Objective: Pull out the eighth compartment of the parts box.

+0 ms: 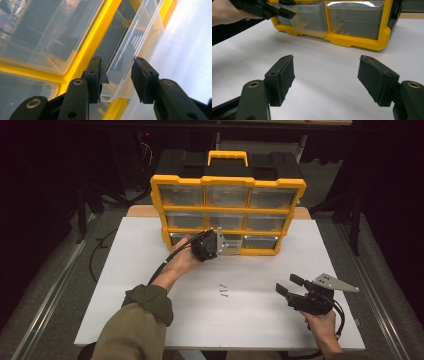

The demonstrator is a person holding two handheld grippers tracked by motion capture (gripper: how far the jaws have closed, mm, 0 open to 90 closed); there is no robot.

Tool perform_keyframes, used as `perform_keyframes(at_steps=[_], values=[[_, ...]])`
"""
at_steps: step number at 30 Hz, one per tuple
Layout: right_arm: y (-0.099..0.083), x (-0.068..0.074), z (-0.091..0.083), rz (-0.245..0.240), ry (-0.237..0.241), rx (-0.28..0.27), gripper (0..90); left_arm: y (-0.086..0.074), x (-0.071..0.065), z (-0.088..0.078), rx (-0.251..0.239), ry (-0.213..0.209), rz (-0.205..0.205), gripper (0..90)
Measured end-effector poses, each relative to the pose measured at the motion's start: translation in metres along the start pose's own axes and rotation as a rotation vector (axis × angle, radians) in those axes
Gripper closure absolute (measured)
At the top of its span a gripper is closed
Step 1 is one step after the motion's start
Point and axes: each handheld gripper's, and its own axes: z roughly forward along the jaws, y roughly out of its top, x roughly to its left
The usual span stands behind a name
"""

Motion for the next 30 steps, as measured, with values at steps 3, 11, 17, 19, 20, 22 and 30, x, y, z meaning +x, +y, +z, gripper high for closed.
perform_keyframes(at_steps=[3, 11, 17, 19, 20, 22, 30], values=[[0.0, 0.0, 0.0, 0.0, -0.001, 0.0, 31.0, 0.0, -0.001, -0.002, -0.008, -0.01, -0.005, 60.8], [0.0, 0.0, 0.0, -0.001, -0.002, 0.001, 31.0, -0.003, -0.005, -0.008, -0.022, -0.034, -0.013, 60.8], [0.0, 0.0, 0.0, 0.0, -0.002, 0.002, 31.0, -0.004, -0.006, -0.012, -0.024, -0.054, -0.018, 60.8], [0.0, 0.0, 0.0, -0.001, -0.002, 0.002, 31.0, -0.004, -0.007, -0.013, -0.024, -0.058, -0.019, 60.8], [0.0, 0.0, 0.0, 0.003, -0.003, 0.001, 31.0, -0.004, -0.007, -0.014, -0.021, -0.058, -0.015, 60.7], [0.0, 0.0, 0.0, 0.002, -0.002, 0.002, 31.0, -0.005, -0.008, -0.015, -0.031, -0.067, -0.022, 60.7], [0.0, 0.0, 0.0, 0.0, -0.003, 0.001, 31.0, -0.006, -0.01, -0.02, -0.034, -0.09, -0.028, 60.9]])
